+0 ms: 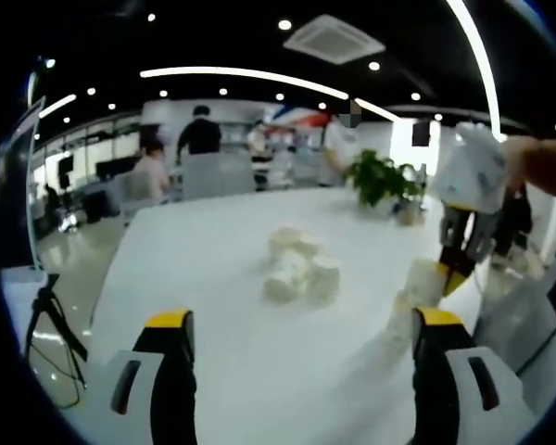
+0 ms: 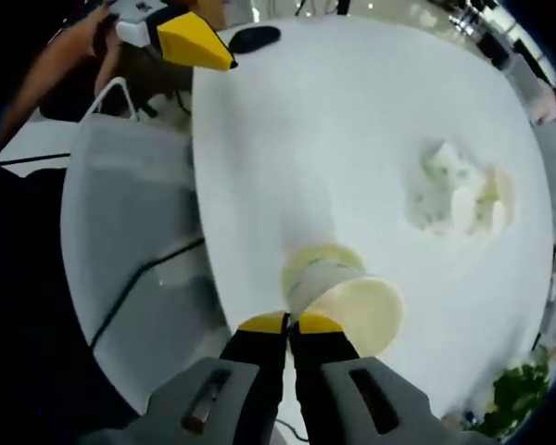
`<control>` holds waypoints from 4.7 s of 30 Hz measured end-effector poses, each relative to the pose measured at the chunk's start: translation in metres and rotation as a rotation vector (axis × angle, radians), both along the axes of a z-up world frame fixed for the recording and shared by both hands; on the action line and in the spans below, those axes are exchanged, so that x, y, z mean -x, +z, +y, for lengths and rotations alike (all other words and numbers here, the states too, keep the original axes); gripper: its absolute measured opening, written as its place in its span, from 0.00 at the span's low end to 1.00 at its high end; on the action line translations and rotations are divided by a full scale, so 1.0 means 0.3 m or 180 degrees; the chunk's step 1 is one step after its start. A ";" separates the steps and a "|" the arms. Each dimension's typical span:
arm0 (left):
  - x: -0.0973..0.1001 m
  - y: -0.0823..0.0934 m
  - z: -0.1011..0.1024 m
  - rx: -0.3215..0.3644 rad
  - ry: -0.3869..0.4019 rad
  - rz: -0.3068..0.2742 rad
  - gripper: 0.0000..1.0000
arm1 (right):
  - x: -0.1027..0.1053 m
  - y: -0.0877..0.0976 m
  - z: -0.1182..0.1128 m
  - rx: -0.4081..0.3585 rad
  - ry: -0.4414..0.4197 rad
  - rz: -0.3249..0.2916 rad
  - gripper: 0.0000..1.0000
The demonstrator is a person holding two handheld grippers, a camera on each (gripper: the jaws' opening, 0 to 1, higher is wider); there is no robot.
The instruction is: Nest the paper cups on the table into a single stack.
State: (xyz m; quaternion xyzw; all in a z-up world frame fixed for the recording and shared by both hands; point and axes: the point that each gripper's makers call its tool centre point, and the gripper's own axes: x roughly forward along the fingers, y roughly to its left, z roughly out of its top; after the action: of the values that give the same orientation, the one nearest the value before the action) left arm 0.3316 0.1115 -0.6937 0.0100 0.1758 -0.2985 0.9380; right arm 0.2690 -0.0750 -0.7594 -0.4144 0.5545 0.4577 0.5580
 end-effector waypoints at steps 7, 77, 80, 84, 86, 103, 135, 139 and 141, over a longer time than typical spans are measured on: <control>0.004 -0.005 0.001 0.0000 0.0008 0.0008 0.95 | 0.002 -0.043 0.007 -0.0030 0.0062 -0.0034 0.00; -0.010 -0.020 -0.048 -0.0105 0.0002 -0.0034 0.98 | -0.277 0.239 -0.337 -0.3019 -0.1533 -0.2046 0.95; -0.008 -0.007 -0.078 -0.0079 -0.0061 -0.0102 0.98 | -0.280 0.234 -0.368 -0.3037 -0.1489 -0.2224 0.95; -0.008 -0.006 -0.095 -0.0009 -0.0076 -0.0128 0.98 | -0.278 0.197 -0.412 -0.3059 -0.1550 -0.2337 1.00; -0.001 -0.022 -0.090 -0.0042 -0.0078 -0.0116 0.98 | -0.265 0.183 -0.421 -0.3094 -0.1530 -0.2331 1.00; 0.003 -0.049 -0.056 -0.0007 -0.0012 -0.0175 0.98 | -0.275 0.181 -0.493 -0.3373 -0.1830 -0.2452 1.00; -0.109 -0.094 -0.172 0.0059 -0.0051 -0.0223 0.98 | -0.219 0.127 -0.526 -0.3393 -0.2150 -0.2355 1.00; -0.139 -0.096 -0.204 0.0041 -0.0096 -0.0231 0.98 | -0.216 0.119 -0.541 -0.3397 -0.2228 -0.2352 1.00; -0.149 -0.103 -0.222 0.0022 -0.0139 -0.0225 0.98 | -0.211 0.118 -0.542 -0.3392 -0.2237 -0.2356 1.00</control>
State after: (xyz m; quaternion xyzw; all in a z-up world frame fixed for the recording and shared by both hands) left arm 0.3763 0.0448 -0.7246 0.0211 0.1413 -0.3189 0.9370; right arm 0.3324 -0.2375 -0.7241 -0.0124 0.1325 0.2895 0.9479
